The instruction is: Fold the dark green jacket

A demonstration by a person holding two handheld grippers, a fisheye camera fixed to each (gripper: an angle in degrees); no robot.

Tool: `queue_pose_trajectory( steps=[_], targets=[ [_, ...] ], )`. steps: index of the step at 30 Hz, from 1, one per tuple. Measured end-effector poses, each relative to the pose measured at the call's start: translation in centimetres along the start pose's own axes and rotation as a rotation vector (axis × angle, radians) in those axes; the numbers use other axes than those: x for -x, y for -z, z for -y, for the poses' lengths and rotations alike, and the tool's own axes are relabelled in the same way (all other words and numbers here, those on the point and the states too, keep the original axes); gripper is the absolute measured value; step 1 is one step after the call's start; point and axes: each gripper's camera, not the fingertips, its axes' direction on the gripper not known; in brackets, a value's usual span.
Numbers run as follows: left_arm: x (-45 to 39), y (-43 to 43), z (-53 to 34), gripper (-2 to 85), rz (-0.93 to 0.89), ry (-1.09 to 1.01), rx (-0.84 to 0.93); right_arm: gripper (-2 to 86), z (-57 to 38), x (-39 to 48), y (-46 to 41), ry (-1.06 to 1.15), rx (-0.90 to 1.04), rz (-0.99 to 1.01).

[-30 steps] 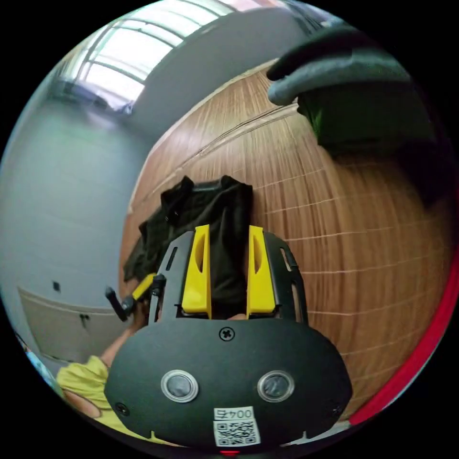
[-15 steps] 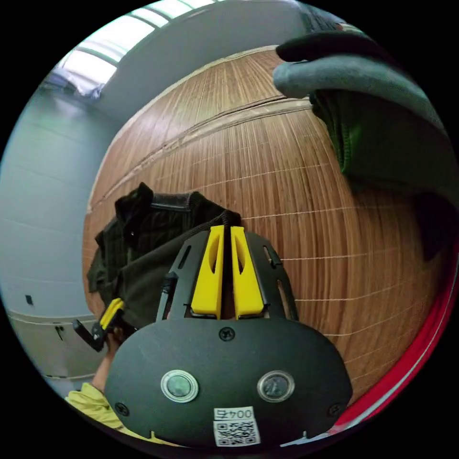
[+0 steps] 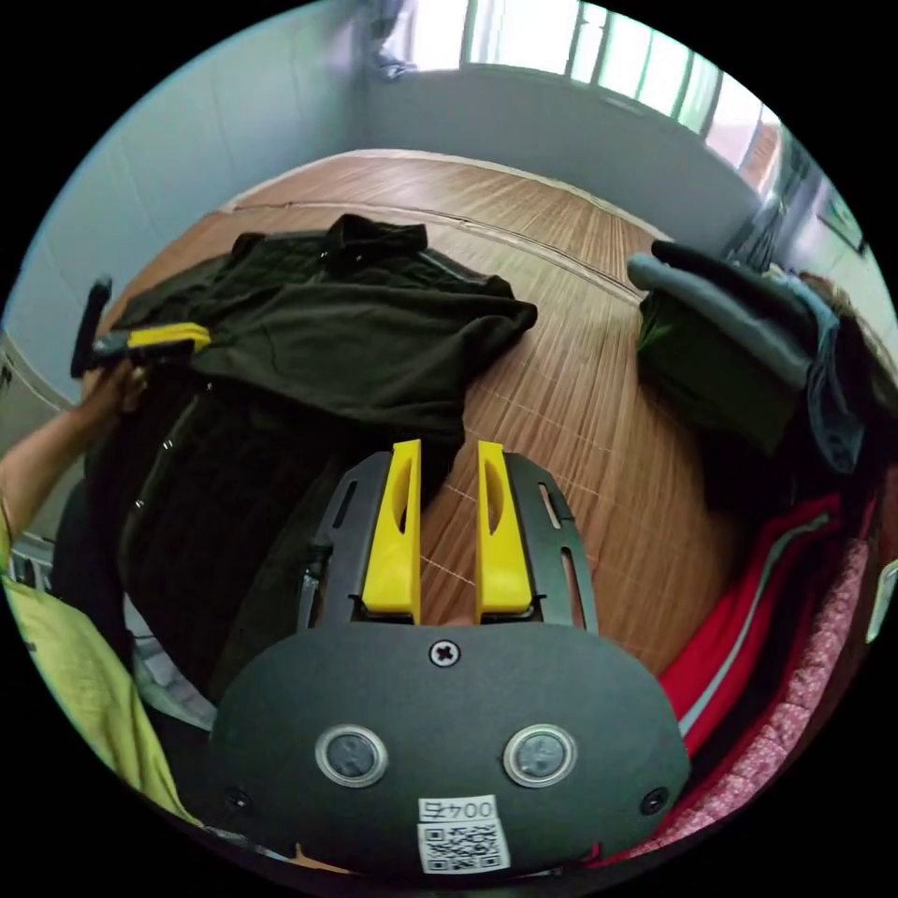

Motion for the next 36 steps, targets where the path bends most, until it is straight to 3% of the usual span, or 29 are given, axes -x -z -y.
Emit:
queue_pose_trajectory(
  steps=[6, 15, 26, 32, 36],
  targets=[
    [0.2, 4.9, -3.0, 11.8, 0.027, -0.176, 0.009, 11.0, 2.4, 5.6, -1.9, 0.143, 0.095, -0.14],
    [-3.5, 4.5, -3.8, 11.2, 0.209, -0.482, 0.113, 11.0, 3.4, 9.6, -2.7, 0.209, 0.13, -0.256],
    [-4.6, 5.0, -1.3, 2.3, 0.234, -0.55, 0.117, 4.9, 2.8, 12.0, -2.1, 0.302, 0.072, -0.339],
    [-3.8, 9.4, 0.2, 1.0, 0.301, -0.539, -0.03, 1.0, 1.0, 11.8, 1.4, 0.356, -0.058, -0.344],
    [-2.7, 7.9, -0.1, 0.8, 0.254, -0.513, 0.014, 0.2, -1.3, 12.2, -0.4, 0.409, -0.015, -0.323]
  ],
)
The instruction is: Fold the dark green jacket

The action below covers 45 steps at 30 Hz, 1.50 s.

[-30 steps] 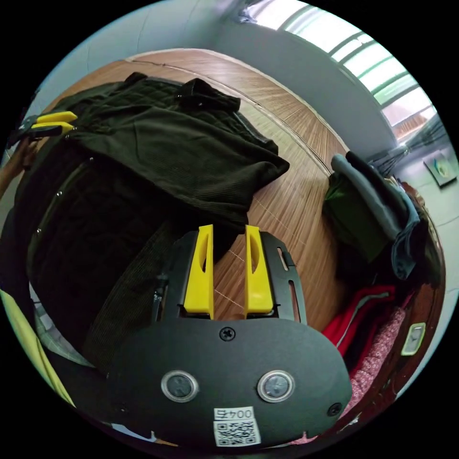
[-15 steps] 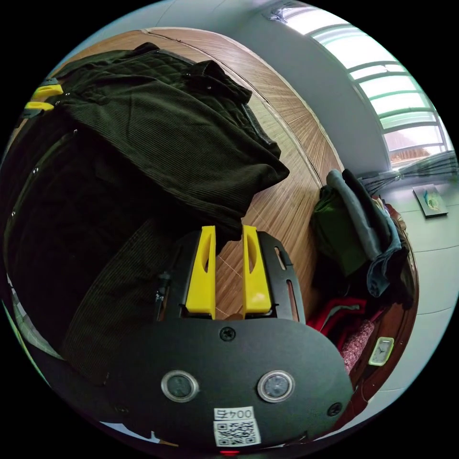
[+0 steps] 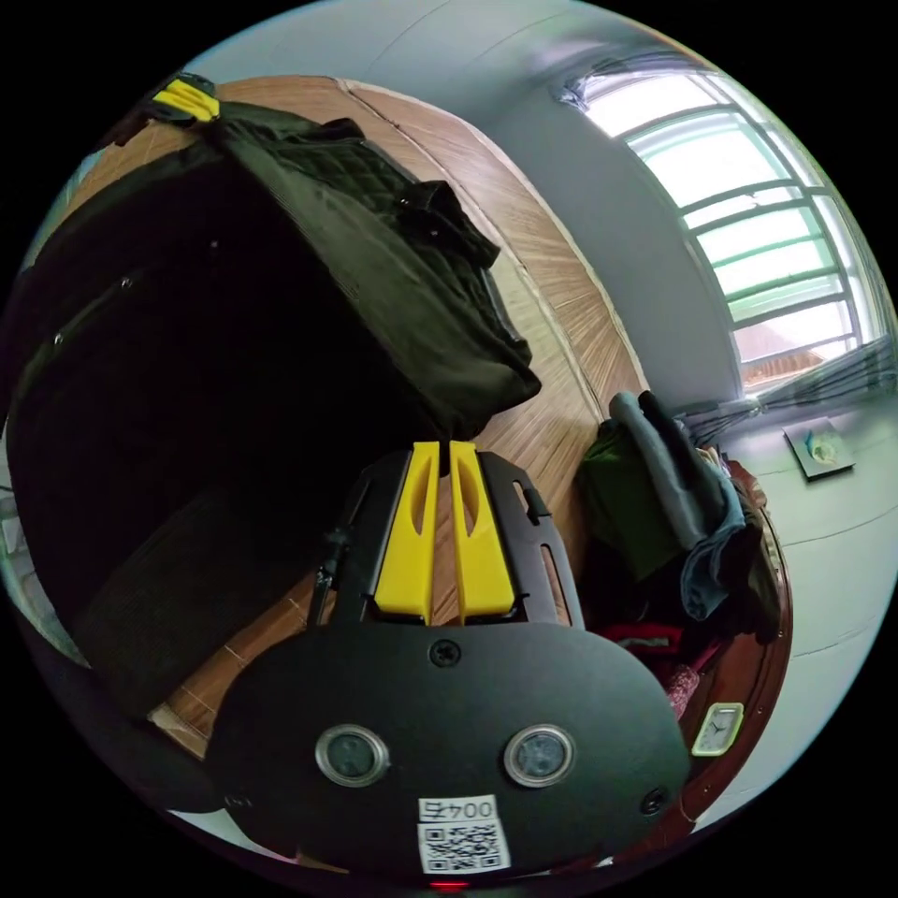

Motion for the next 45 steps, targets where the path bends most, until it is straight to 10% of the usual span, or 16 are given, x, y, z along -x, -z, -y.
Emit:
queue_pose_trajectory(
  steps=[10, 26, 34, 45],
  targets=[
    [-0.9, -3.7, 0.8, 0.7, -0.021, -0.037, 0.102, 3.0, -2.6, -0.6, -2.9, -0.099, 0.041, 0.05],
    [3.9, -6.6, 7.4, 0.2, -0.238, 0.342, -0.002, 9.9, -14.0, -16.0, -9.2, -1.047, -0.054, 0.898],
    [4.8, -6.8, 14.4, 0.8, -0.32, 0.284, -0.054, 8.6, -19.5, -14.6, -10.0, -1.078, -0.142, 0.894],
    [2.0, -13.6, 43.1, 7.2, -0.513, 0.137, 0.002, 8.7, -15.2, -7.5, -5.8, -0.546, -0.133, 0.454]
  ],
)
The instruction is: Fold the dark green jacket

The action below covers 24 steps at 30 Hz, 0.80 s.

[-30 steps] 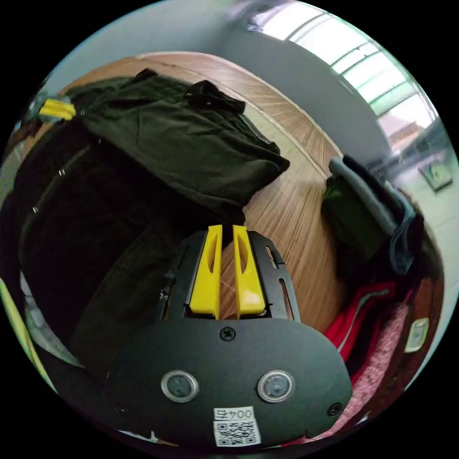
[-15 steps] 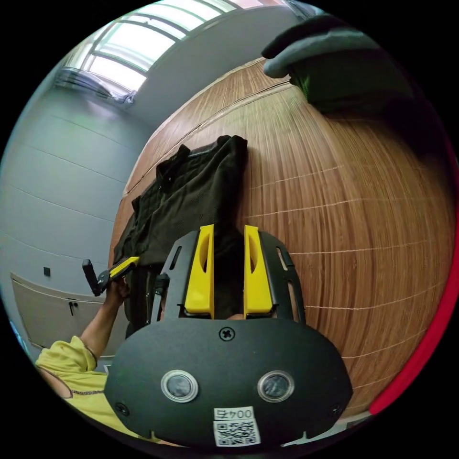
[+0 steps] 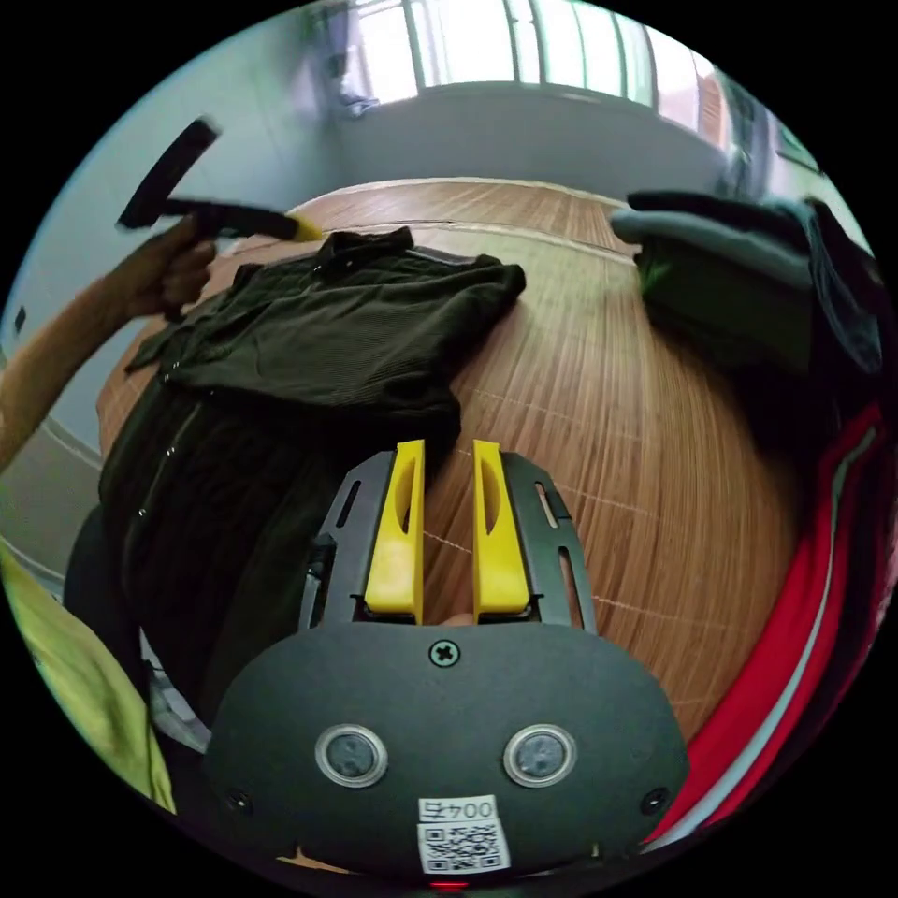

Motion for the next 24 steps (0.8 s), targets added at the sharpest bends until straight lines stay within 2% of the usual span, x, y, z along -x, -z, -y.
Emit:
queue_pose_trajectory(
  steps=[6, 12, 19, 23, 24],
  targets=[
    [-2.5, -6.3, 10.9, 9.8, -0.053, 0.04, 0.057, 10.1, 0.8, 2.7, -1.5, 0.147, 0.016, -0.105],
    [-4.1, -11.0, 17.1, 9.7, -0.031, 0.065, 0.122, 9.3, 1.8, 5.0, -2.1, 0.277, 0.019, -0.125],
    [-5.0, -13.8, 21.8, 2.4, -0.014, 0.12, 0.092, 5.5, 1.4, 8.1, -2.0, 0.324, -0.016, -0.18],
    [-6.5, -14.9, 25.2, 0.4, 0.097, 0.147, 0.045, 4.2, 0.0, 9.6, -2.0, 0.324, -0.022, -0.221],
    [-4.9, -14.1, 27.3, 0.3, -0.283, 0.348, -0.024, 4.1, -0.5, 10.2, -2.6, 0.34, 0.001, -0.25]
  ],
)
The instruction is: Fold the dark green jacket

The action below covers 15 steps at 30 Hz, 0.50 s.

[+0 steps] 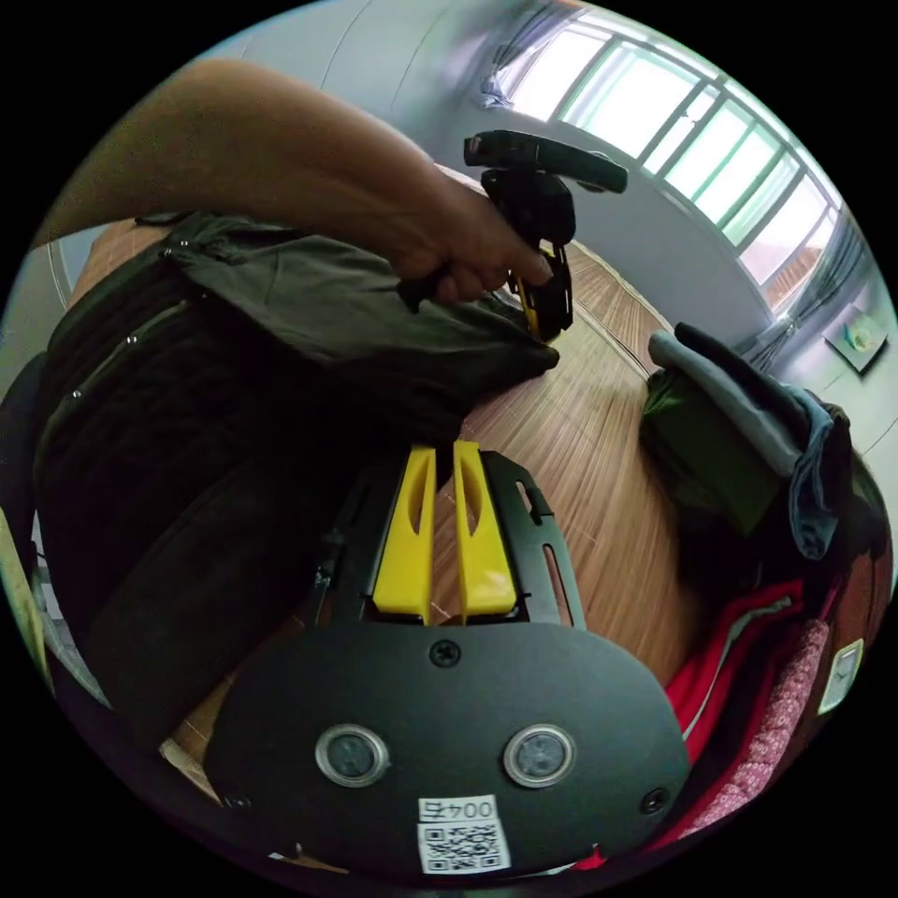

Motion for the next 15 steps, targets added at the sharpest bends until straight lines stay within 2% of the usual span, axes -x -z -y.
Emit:
queue_pose_trajectory(
  steps=[3, 5, 7, 10, 12, 15],
  targets=[
    [0.5, -1.7, 0.2, 0.1, -0.018, 0.017, 0.024, 4.0, -0.1, 1.5, -0.2, 0.021, 0.005, -0.032],
    [0.5, -1.8, -0.2, 0.2, -0.033, 0.035, -0.02, 4.0, 0.3, 2.1, -0.5, 0.019, 0.023, -0.043],
    [0.7, -1.0, -0.9, 0.4, -0.092, 0.062, -0.099, 4.0, 0.6, 2.9, -0.7, 0.023, 0.033, -0.07],
    [1.2, 1.0, -1.3, 1.1, -0.279, 0.032, -0.194, 4.0, 1.0, 3.8, -0.9, 0.025, 0.033, -0.091],
    [0.5, 2.0, -0.7, 2.8, -0.309, -0.038, -0.158, 4.1, 1.3, 4.1, -1.0, 0.01, 0.033, -0.089],
    [-1.8, 1.7, 0.1, 8.0, -0.256, -0.132, -0.046, 4.1, 1.7, 4.8, -1.3, 0.012, 0.038, -0.11]
  ],
)
